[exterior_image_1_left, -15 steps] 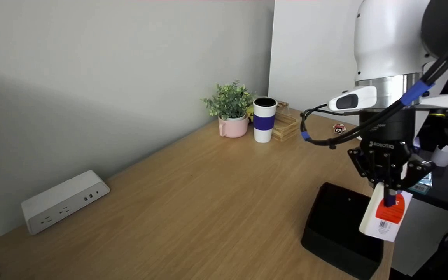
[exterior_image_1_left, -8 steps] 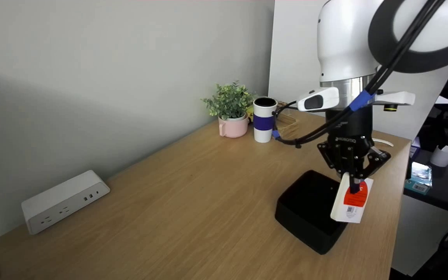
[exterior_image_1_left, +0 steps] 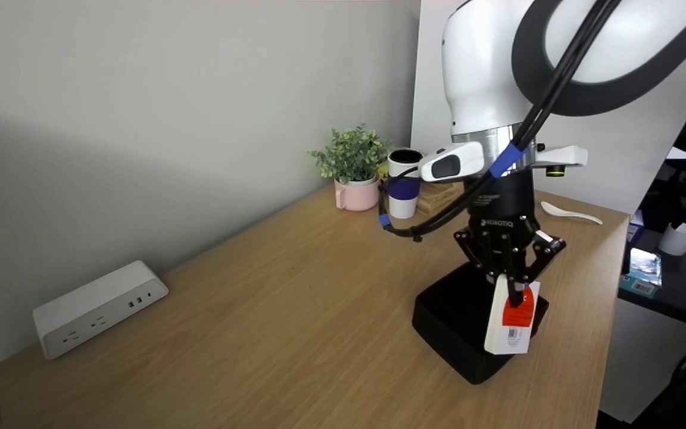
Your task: Remove the book from the box and put it on the table, put it back in the box, then back on the table again.
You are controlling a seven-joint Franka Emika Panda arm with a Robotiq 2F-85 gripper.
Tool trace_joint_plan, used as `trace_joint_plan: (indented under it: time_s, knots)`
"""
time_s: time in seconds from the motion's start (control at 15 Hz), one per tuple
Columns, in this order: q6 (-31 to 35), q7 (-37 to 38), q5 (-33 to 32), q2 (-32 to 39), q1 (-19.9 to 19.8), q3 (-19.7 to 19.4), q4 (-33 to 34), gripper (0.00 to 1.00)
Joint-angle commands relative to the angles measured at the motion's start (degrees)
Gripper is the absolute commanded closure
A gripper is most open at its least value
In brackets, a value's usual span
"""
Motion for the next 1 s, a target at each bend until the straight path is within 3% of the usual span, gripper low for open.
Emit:
trace_joint_plan:
  time_s: [0.0, 0.53, 0.93]
  knots:
    - [-1.3, -2.8, -1.2, -0.5, -0.7, 1.4, 1.3, 0.96]
    - [0.1, -6.0, -2.2, -8.3, -0.3, 1.9, -2.5, 0.96]
    - [-0.6, -8.5, -5.0, -8.6, -1.2, 0.1, -1.1, 0.96]
